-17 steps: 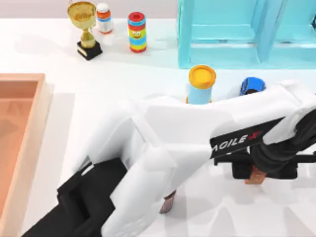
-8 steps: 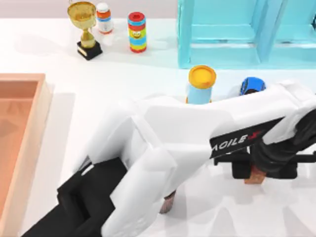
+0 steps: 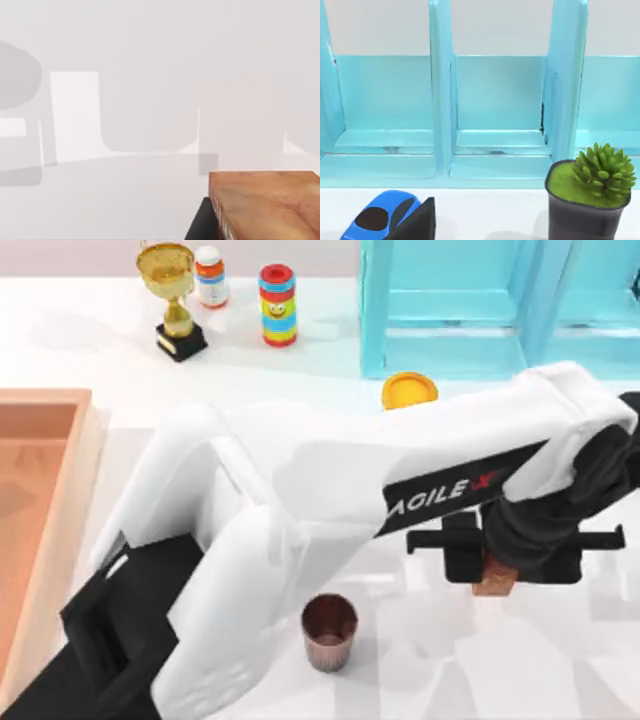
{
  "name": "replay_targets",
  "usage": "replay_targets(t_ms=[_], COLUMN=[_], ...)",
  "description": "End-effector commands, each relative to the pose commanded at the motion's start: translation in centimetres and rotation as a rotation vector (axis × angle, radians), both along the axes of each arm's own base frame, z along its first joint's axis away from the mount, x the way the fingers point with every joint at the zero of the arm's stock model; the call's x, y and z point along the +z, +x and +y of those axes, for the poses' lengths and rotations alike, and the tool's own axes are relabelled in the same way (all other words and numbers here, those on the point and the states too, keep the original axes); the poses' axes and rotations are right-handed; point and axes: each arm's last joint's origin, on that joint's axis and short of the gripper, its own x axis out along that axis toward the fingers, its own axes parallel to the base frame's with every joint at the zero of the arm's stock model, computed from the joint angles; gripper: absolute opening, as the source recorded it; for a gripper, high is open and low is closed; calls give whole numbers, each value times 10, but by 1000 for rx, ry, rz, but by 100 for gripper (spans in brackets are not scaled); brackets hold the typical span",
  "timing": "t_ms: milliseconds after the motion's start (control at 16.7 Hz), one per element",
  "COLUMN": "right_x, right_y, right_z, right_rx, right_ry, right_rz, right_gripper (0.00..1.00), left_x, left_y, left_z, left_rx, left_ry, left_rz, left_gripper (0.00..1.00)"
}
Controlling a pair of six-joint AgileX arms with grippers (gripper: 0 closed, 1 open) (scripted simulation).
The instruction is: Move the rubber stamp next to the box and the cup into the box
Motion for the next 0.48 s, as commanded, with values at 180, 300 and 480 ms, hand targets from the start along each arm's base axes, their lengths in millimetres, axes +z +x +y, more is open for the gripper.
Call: replay_targets(t_ms=[180, 300, 480], right_x=[0, 0, 0], right_y=[0, 0, 0], right_z=[0, 0, 0], right_rx=[0, 0, 0], right_ry=[0, 0, 0], right_rz=[0, 0, 0], right_gripper=[100, 100, 100], left_x=[14, 23, 36], left_y=[2, 2, 1], left_z=[13, 22, 36], left_rx=[4, 5, 1], left_ry=[-1, 1, 4], left_rz=[-1, 0, 1], left_gripper=[0, 0, 0])
